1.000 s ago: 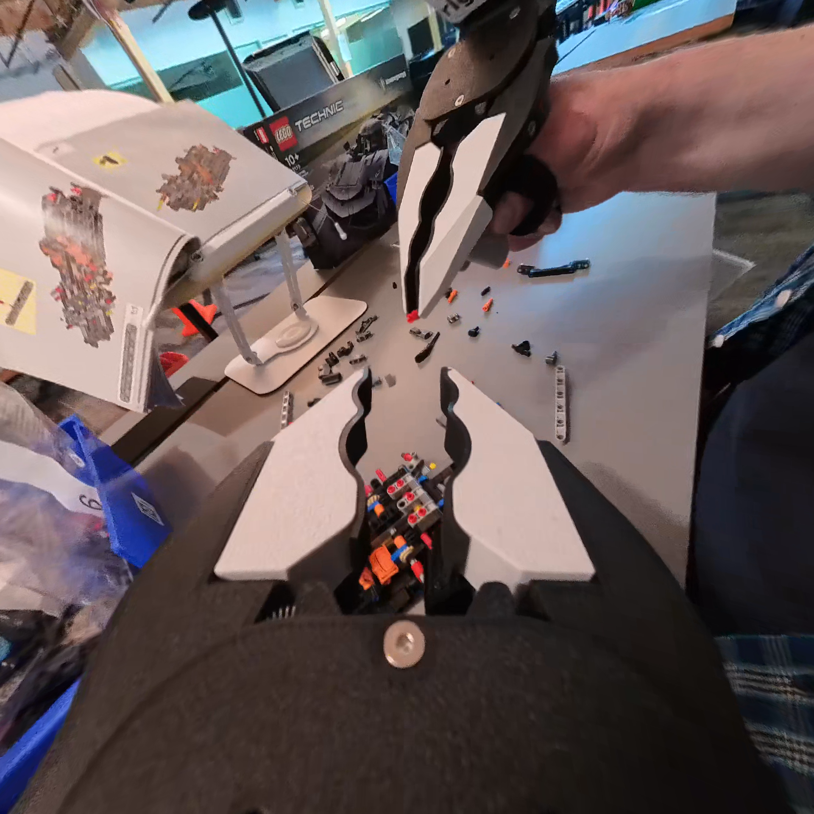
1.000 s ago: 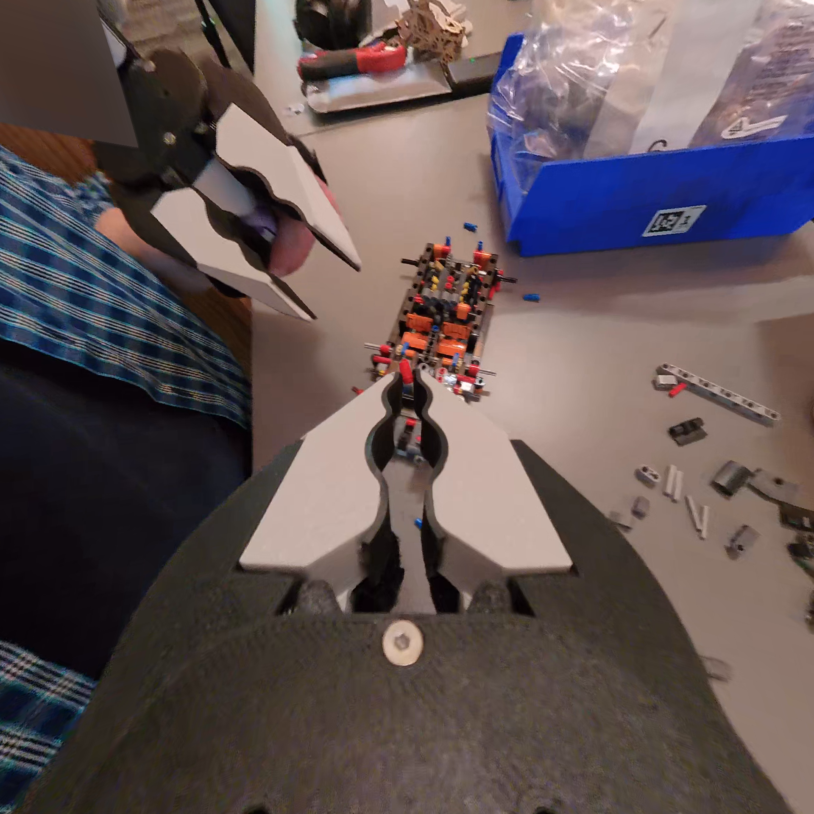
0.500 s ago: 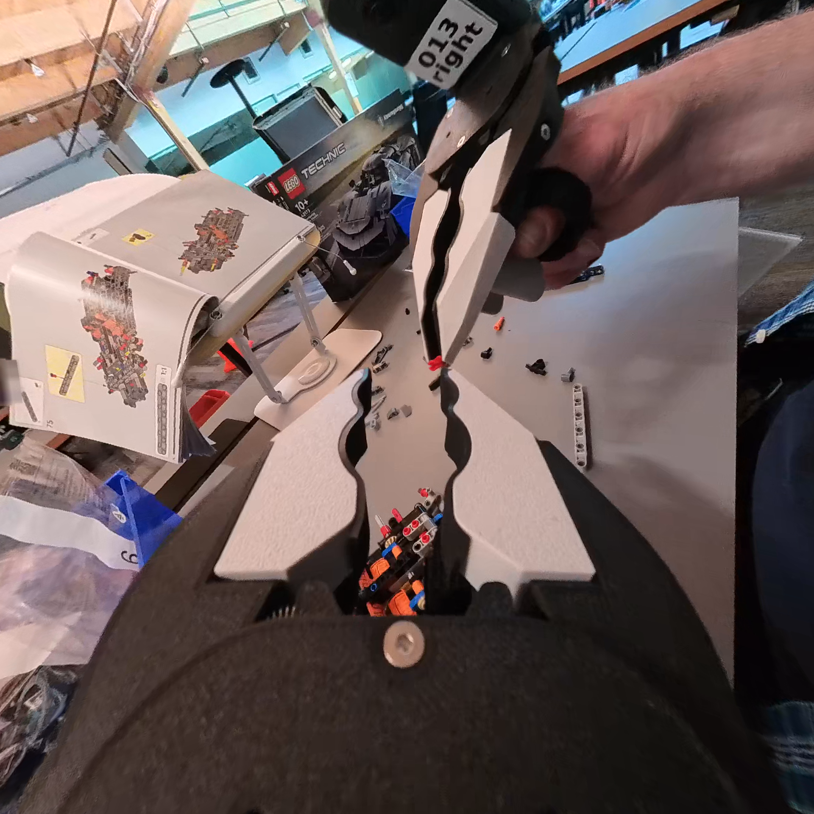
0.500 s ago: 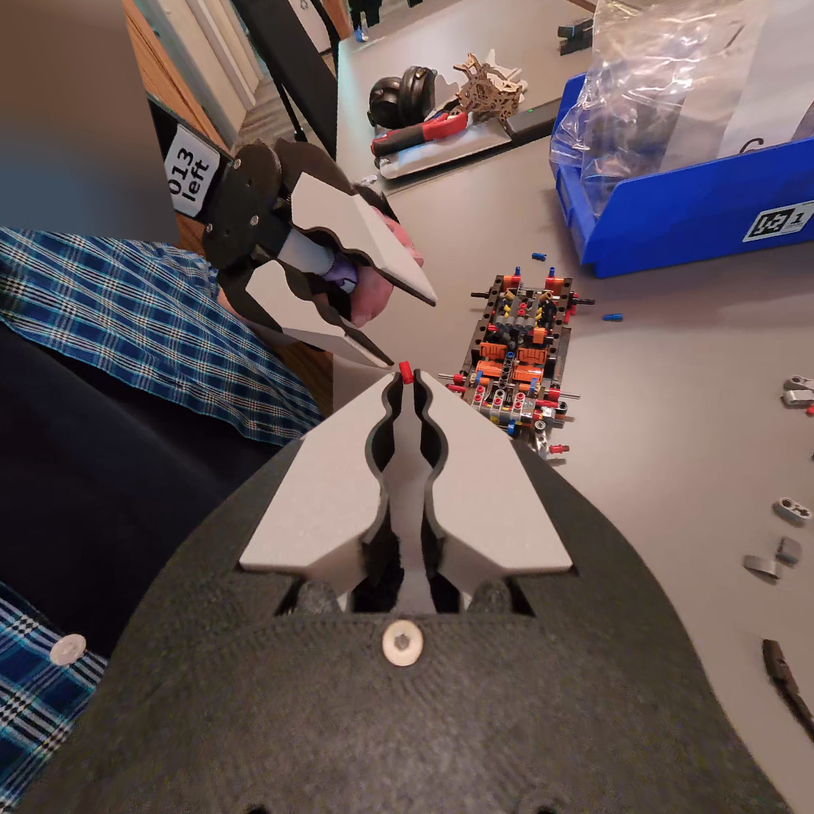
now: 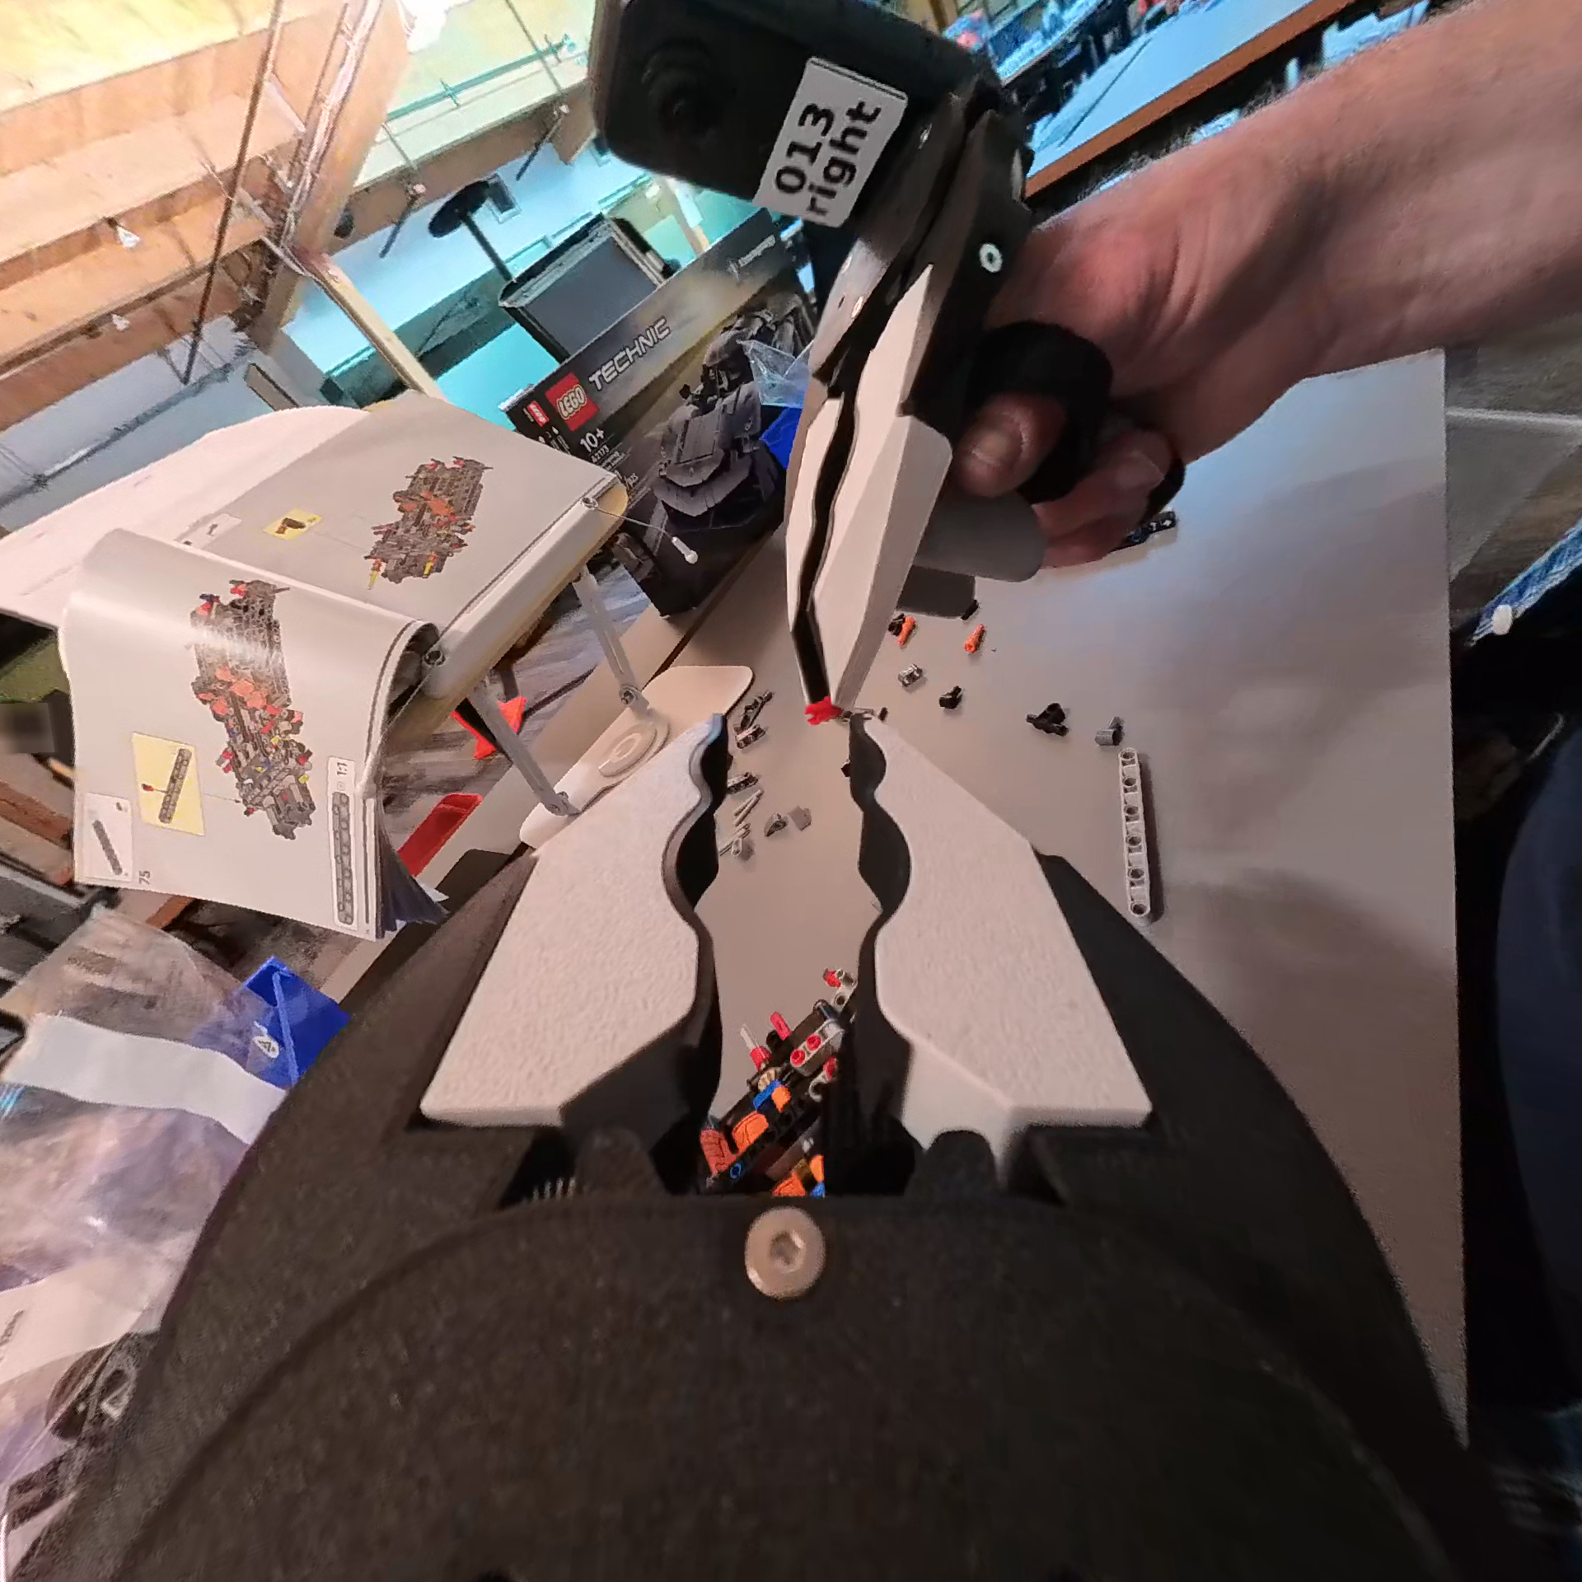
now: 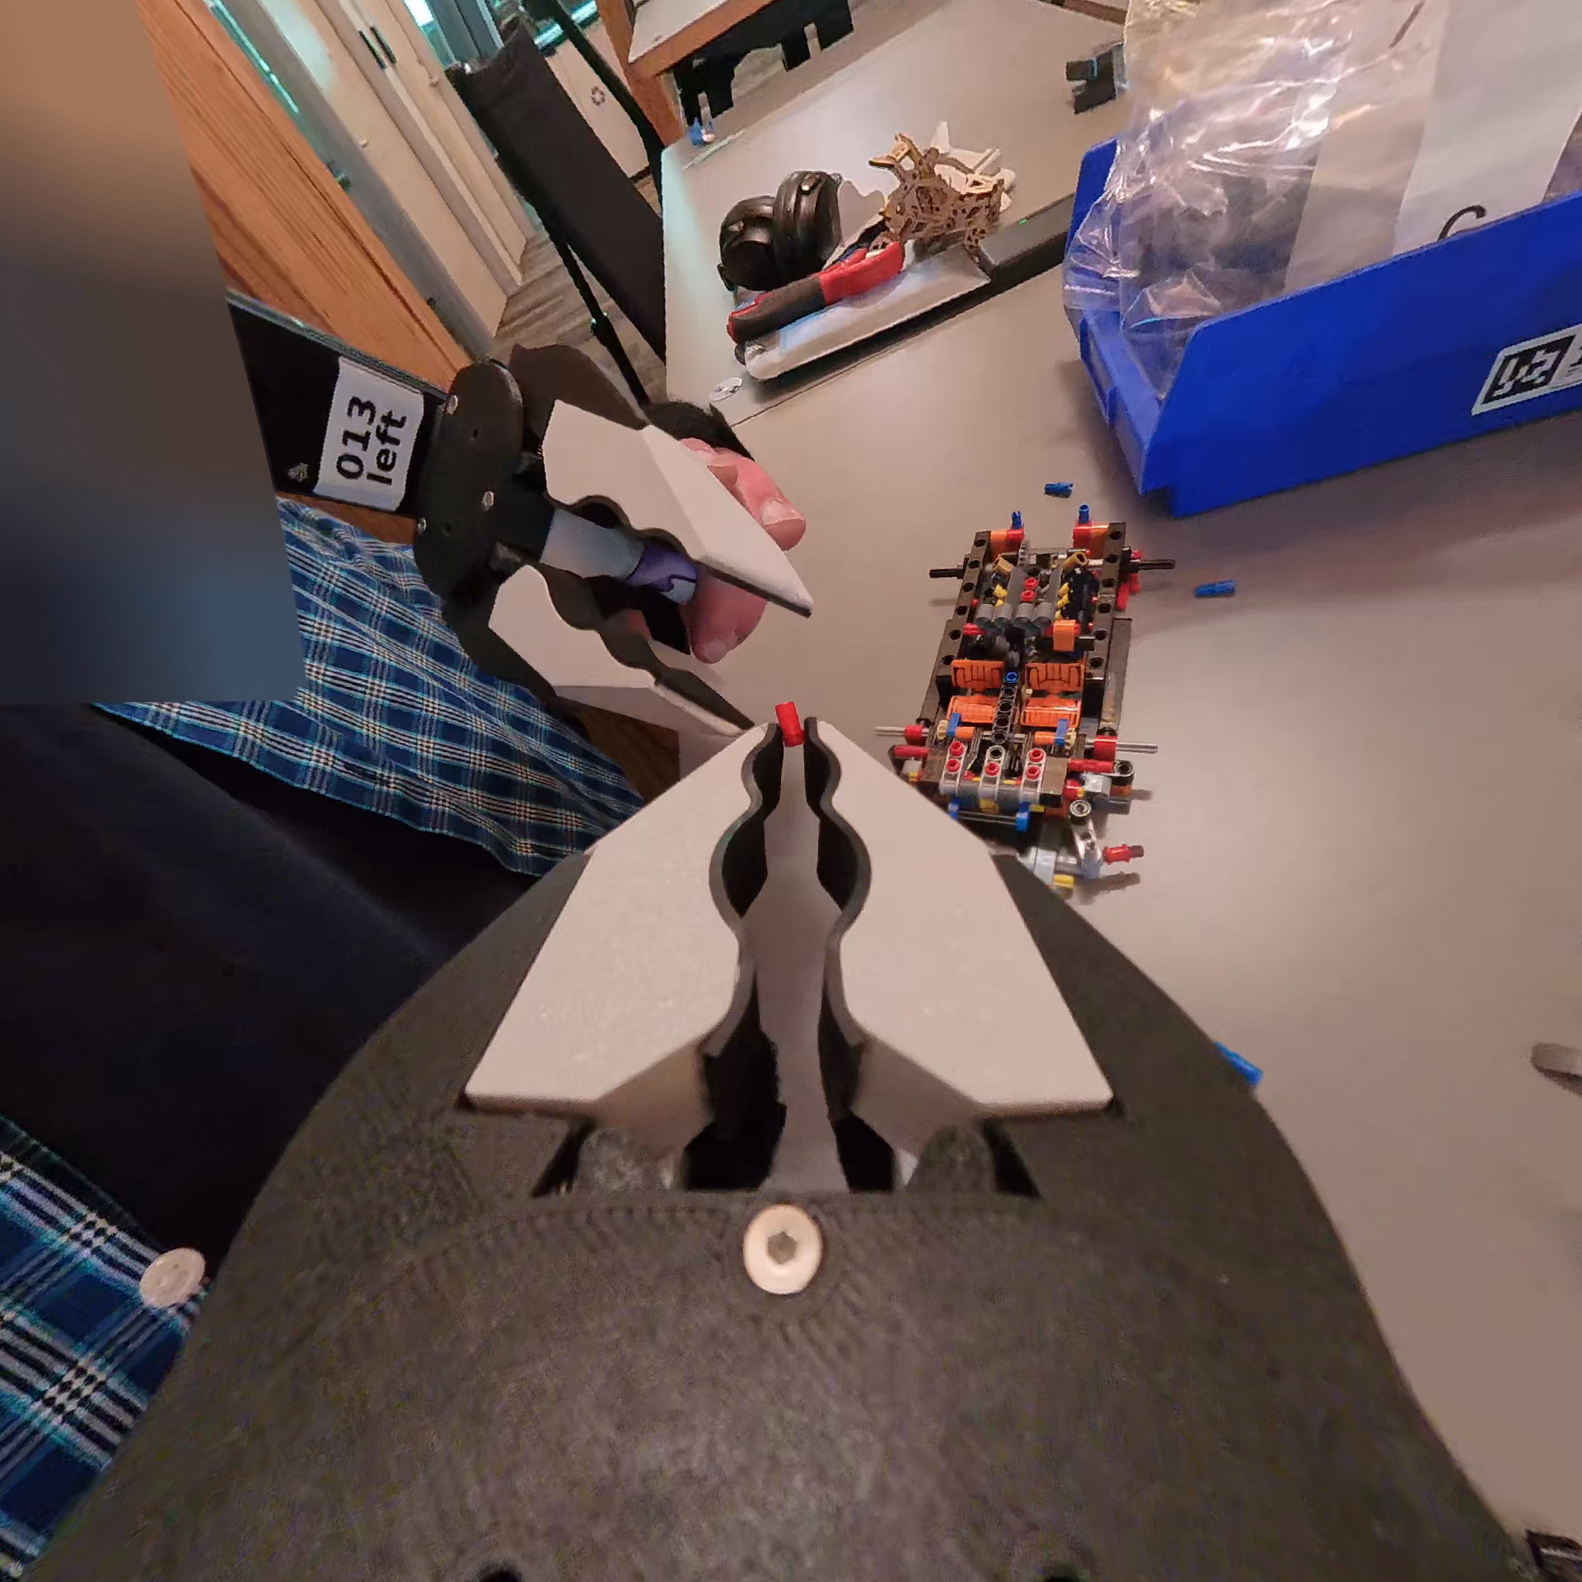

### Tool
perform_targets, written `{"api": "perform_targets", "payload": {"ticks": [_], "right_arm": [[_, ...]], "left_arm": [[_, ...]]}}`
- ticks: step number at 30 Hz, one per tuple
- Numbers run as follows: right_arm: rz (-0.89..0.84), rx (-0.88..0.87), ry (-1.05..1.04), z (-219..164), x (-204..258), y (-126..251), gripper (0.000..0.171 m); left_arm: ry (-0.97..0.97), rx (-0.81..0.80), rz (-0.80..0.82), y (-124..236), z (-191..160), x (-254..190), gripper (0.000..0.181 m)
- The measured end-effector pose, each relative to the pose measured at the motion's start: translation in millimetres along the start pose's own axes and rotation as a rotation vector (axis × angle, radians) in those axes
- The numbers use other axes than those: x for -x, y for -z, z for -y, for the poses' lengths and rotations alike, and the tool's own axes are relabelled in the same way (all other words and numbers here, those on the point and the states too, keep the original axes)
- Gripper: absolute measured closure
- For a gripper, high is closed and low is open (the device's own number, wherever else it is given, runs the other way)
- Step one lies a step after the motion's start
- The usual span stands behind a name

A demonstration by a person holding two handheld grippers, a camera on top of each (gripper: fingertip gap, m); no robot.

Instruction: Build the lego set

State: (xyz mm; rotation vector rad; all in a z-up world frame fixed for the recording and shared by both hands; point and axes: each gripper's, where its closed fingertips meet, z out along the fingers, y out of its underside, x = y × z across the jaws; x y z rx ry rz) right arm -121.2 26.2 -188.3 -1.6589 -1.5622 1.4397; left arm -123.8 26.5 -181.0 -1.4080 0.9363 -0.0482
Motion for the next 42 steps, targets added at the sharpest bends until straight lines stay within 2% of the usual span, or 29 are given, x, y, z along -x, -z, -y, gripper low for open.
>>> {"api": "perform_targets", "payload": {"ticks": [8,19,27,33,42], "right_arm": [[0.031,0.027,-0.041,-8,4,2,0.168],[0.052,0.082,-0.1,-21,4,3,0.168],[0.079,-0.111,-0.173,-5,1,4,0.168],[0.127,-0.274,-0.24,5,2,5,0.168],[0.16,-0.34,-0.25,14,6,5,0.167]], "left_arm": [[-0.094,0.015,-0.036,-7,0,-15,0.17],[-0.223,0.057,-0.023,-13,-8,-28,0.176],[-0.069,0.016,0.057,-13,-4,-15,0.177],[0.051,-0.037,0.056,-10,1,-8,0.178],[0.177,-0.122,0.026,-5,8,-2,0.178]]}}
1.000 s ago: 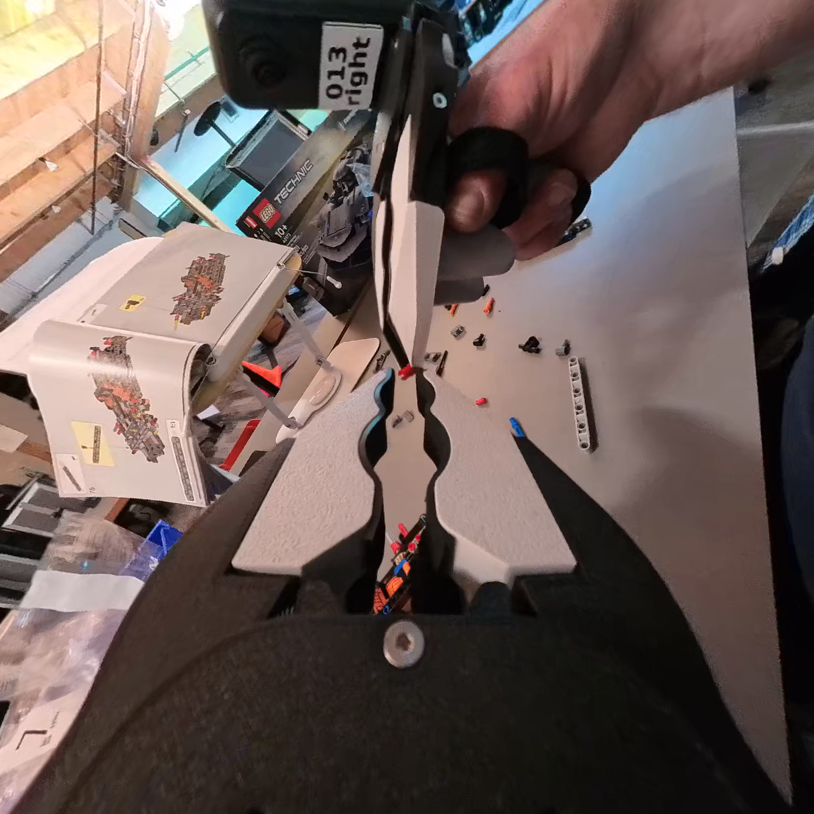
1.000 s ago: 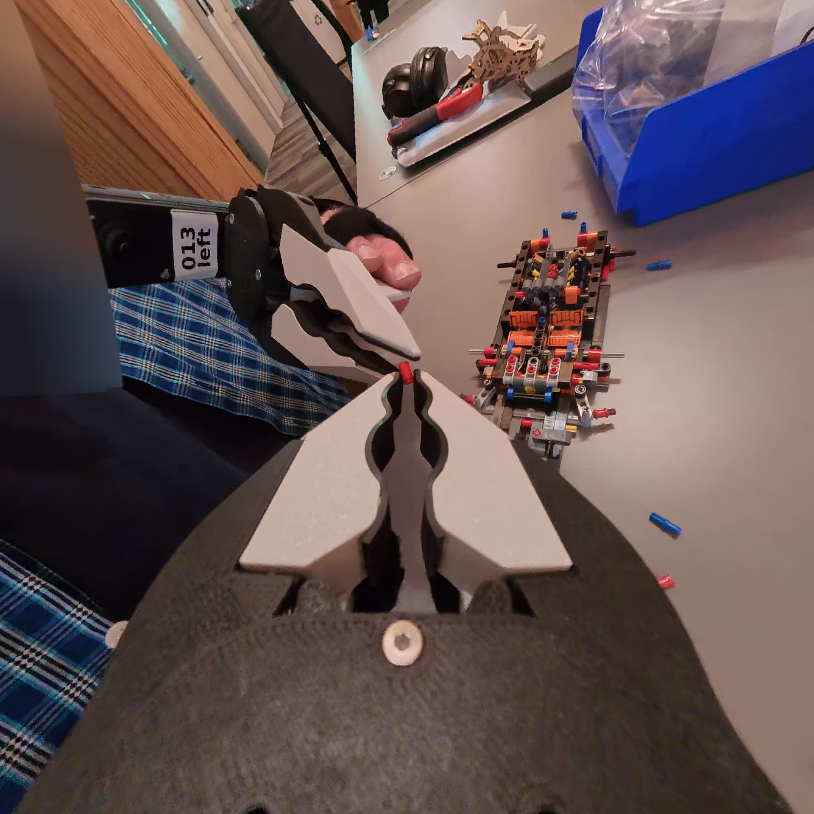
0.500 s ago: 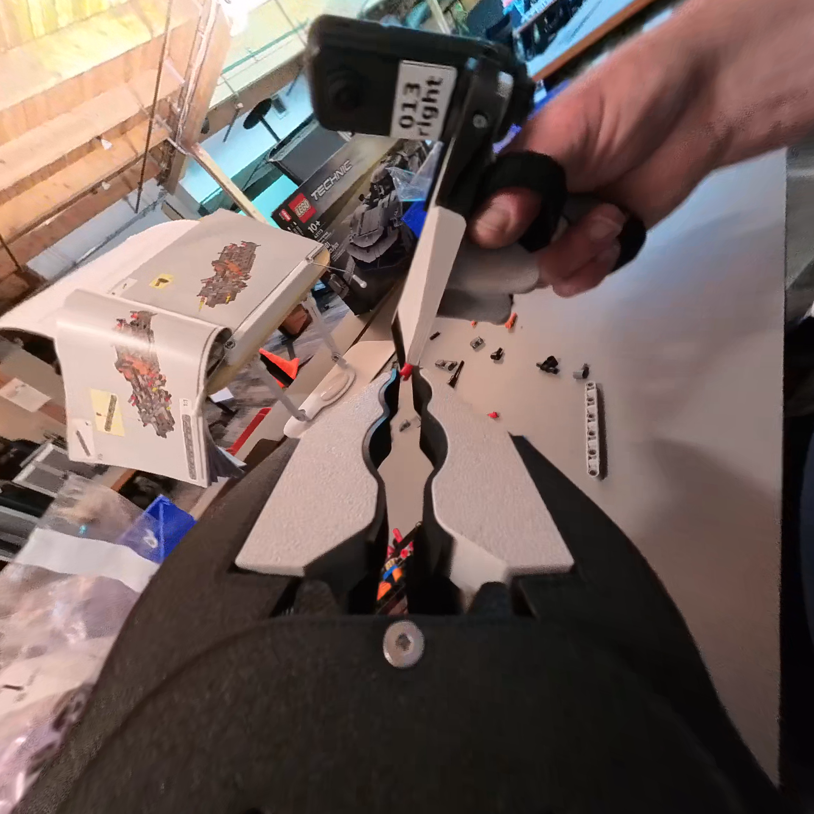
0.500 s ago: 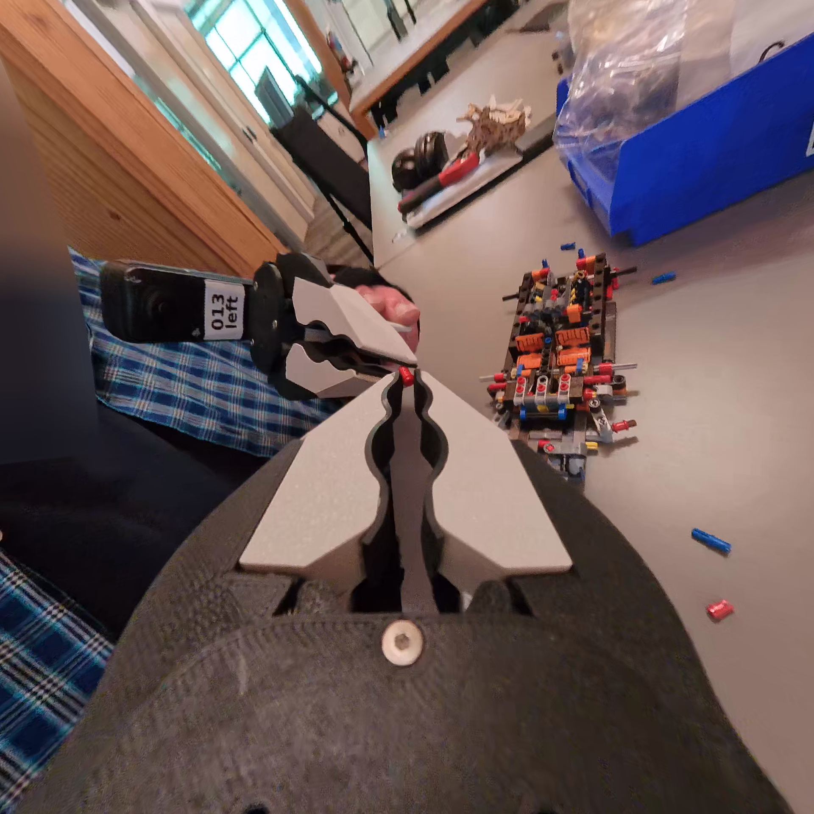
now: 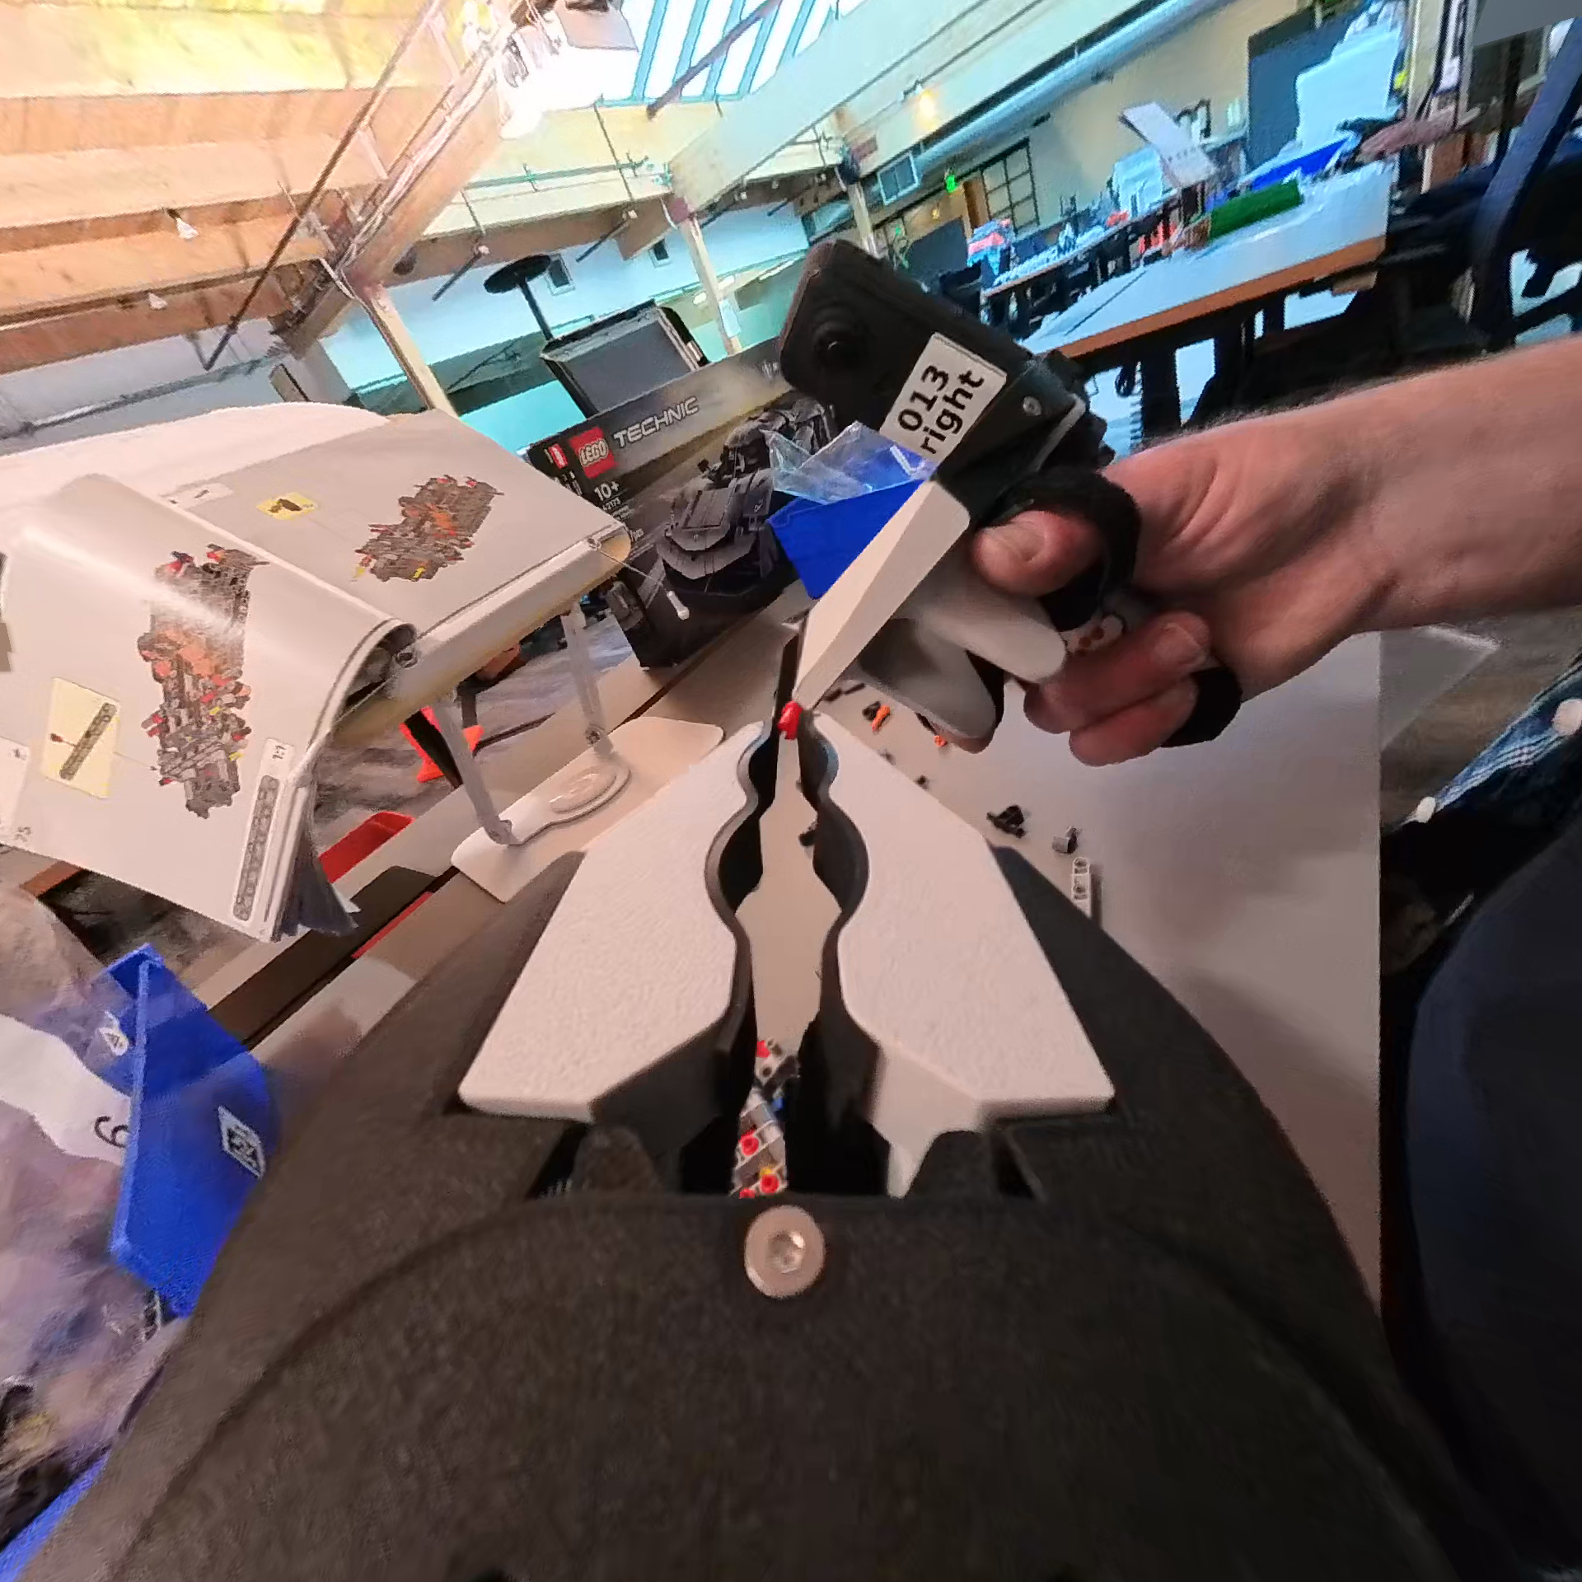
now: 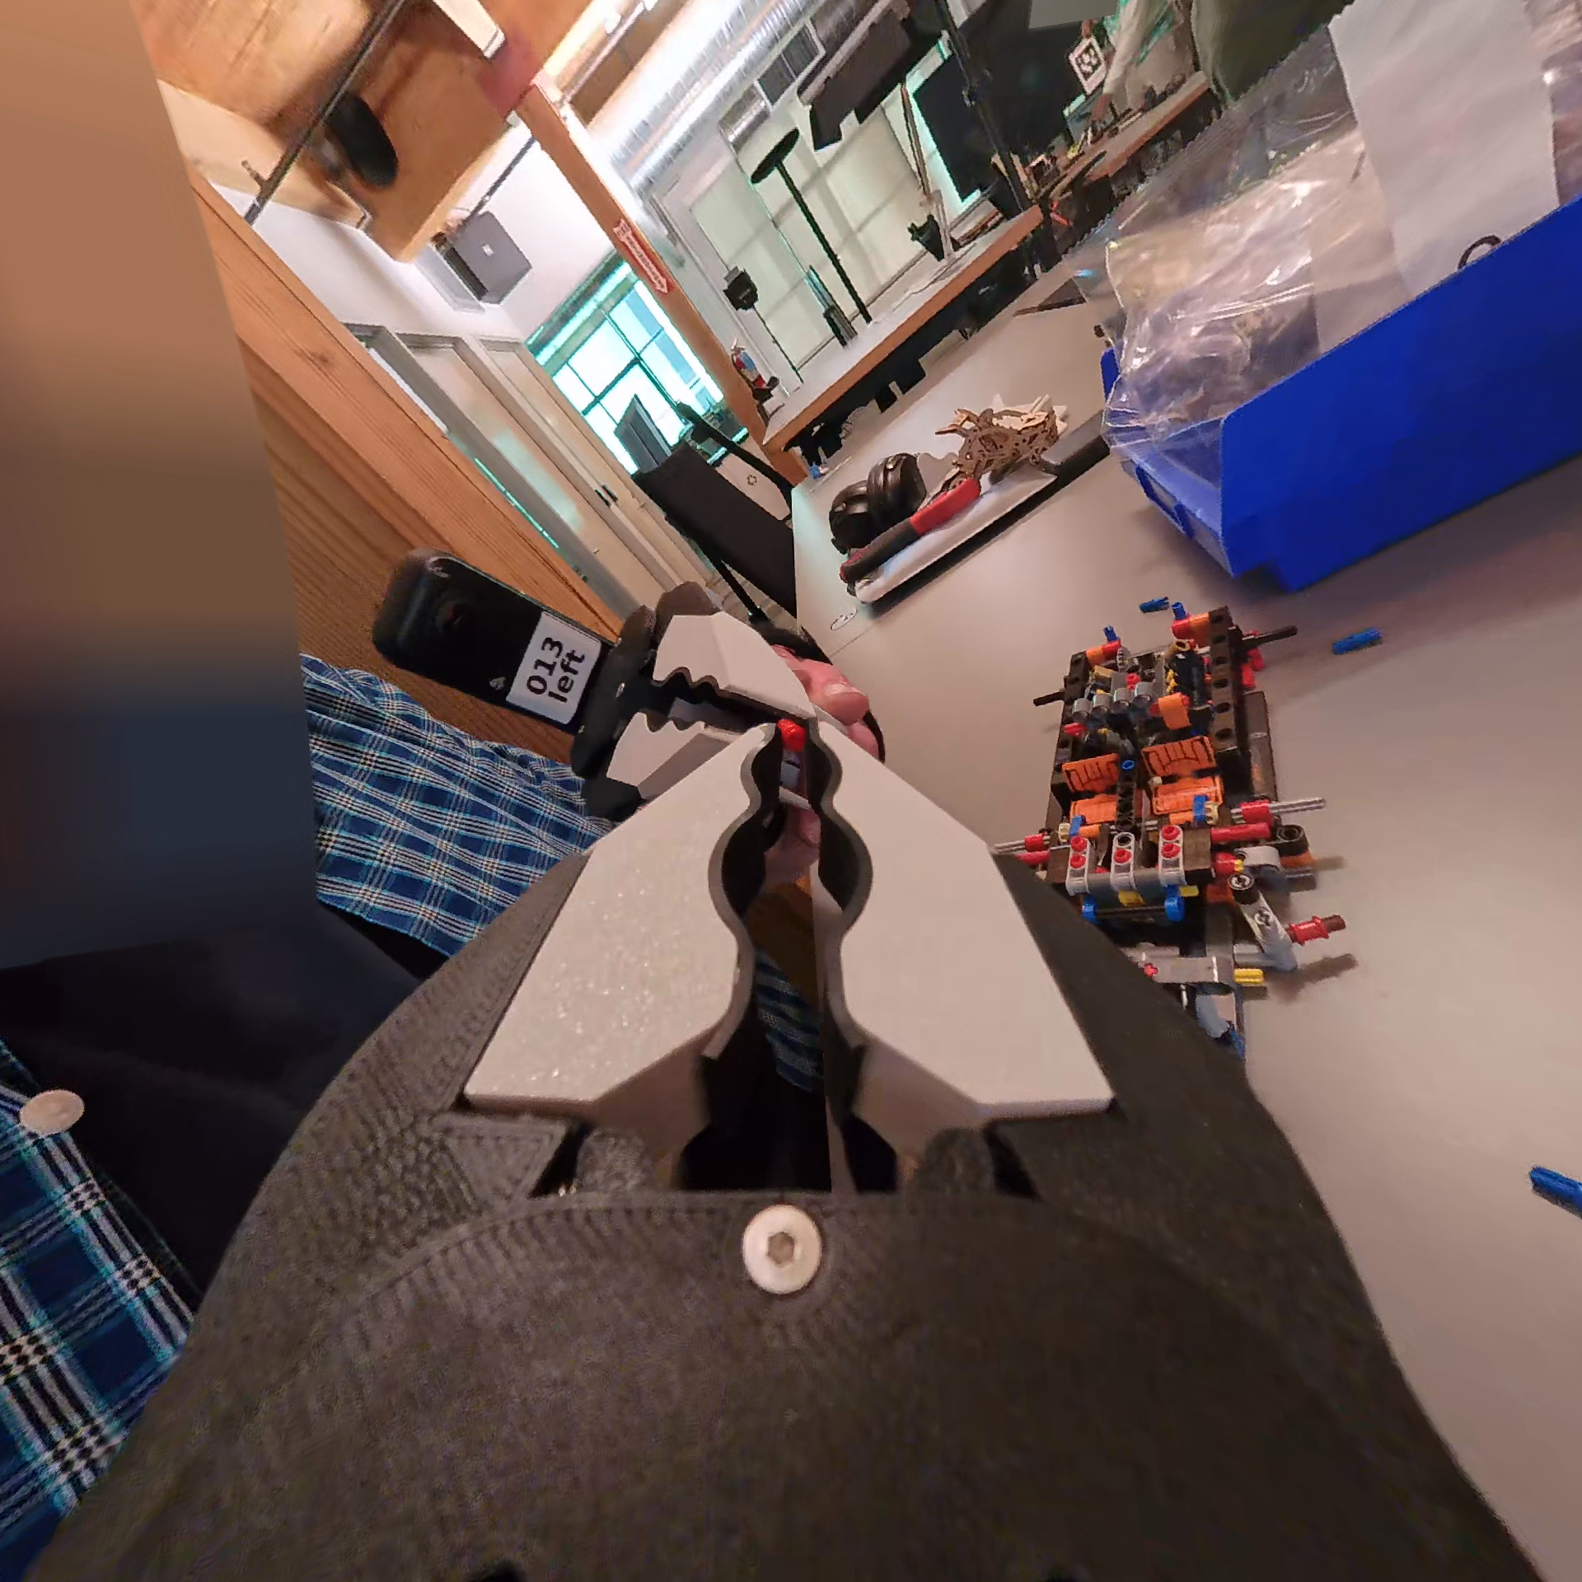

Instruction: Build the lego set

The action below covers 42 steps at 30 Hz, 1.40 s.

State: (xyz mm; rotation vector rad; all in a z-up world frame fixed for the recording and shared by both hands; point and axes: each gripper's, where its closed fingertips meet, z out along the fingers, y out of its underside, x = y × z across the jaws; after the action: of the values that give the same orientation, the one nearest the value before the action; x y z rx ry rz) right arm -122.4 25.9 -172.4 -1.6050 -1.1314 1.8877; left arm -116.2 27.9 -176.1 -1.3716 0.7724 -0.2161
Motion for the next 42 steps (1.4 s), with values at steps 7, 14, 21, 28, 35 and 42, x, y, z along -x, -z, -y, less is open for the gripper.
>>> {"api": "perform_targets", "payload": {"ticks": [7,14,21,28,35,42], "right_arm": [[-0.015,0.014,0.045,0,2,3,0.169],[-0.394,0.473,0.449,-53,-31,49,0.169],[-0.513,0.749,0.618,-109,-60,70,0.169],[-0.526,0.698,0.604,-107,-65,72,0.169],[-0.53,0.682,0.589,-108,-68,71,0.169],[-0.54,0.67,0.587,-103,-69,70,0.169]], "left_arm": [[0.098,-0.034,-0.062,2,3,-1,0.177],[0.049,0.177,-0.28,12,-31,-54,0.175],[-0.046,0.427,-0.348,-5,-92,-103,0.168],[-0.068,0.526,-0.34,-21,-117,-108,0.16],[-0.047,0.548,-0.338,-24,-125,-105,0.158],[-0.043,0.582,-0.339,-22,-132,-104,0.16]]}}
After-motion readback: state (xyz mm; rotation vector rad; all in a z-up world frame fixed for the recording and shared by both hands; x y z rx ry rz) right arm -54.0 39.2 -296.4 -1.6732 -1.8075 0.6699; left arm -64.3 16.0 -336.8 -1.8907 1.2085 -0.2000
